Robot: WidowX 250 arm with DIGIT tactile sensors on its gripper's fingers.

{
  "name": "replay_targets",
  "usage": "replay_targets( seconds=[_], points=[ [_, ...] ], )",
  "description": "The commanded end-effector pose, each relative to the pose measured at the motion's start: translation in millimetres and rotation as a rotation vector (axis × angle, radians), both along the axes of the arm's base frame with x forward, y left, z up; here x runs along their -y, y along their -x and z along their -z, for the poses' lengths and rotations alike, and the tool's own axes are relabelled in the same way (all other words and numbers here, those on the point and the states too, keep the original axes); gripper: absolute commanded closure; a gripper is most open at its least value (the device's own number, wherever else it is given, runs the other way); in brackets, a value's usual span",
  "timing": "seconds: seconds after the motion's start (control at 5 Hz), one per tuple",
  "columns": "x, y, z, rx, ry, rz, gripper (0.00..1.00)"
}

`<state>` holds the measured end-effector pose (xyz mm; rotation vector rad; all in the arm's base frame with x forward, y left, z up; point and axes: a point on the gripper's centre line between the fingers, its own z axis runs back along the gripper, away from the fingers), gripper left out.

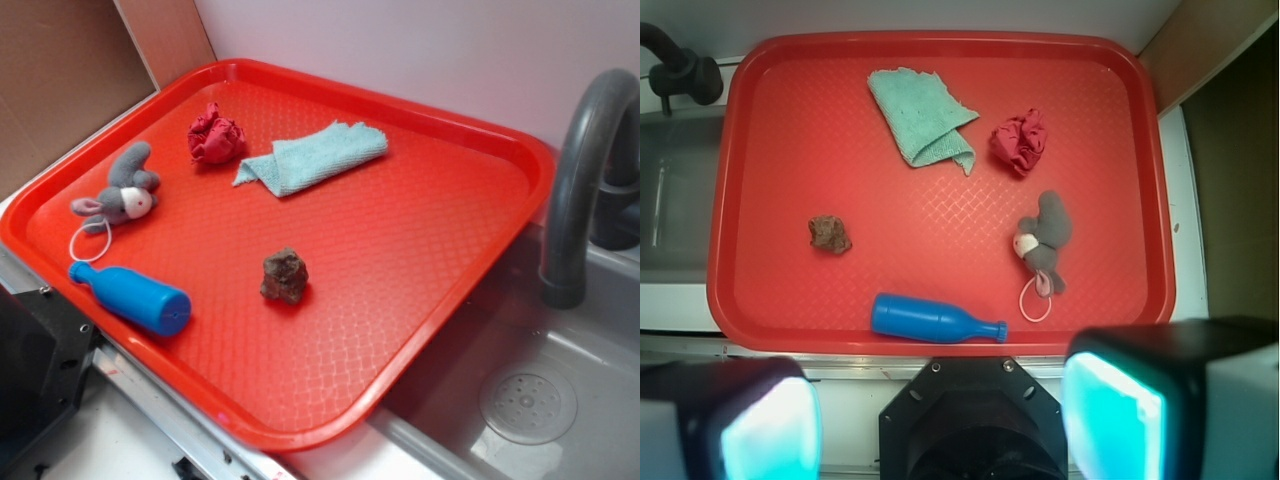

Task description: Grab the rock.

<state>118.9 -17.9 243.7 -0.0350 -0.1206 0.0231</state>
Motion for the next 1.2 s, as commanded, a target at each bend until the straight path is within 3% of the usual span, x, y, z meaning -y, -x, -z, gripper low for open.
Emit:
replay_targets(
  seconds=[0.0, 0.2, 0.4, 0.8, 1.0],
  points=[
    [0.0, 0.0, 0.0, 0.000, 0.000, 0.000, 0.00],
    [2.5, -20.9, 17.4, 0.075, -0.026, 0.200, 0.00],
    [15.0, -41.8, 33.8, 0.117, -0.105, 0.409, 0.00],
    [50.1, -66.4, 80.4, 0.265, 0.005, 0.897, 0.00],
    [62.5, -70.8, 101.1, 0.227, -0.006, 1.064, 0.00]
  ],
)
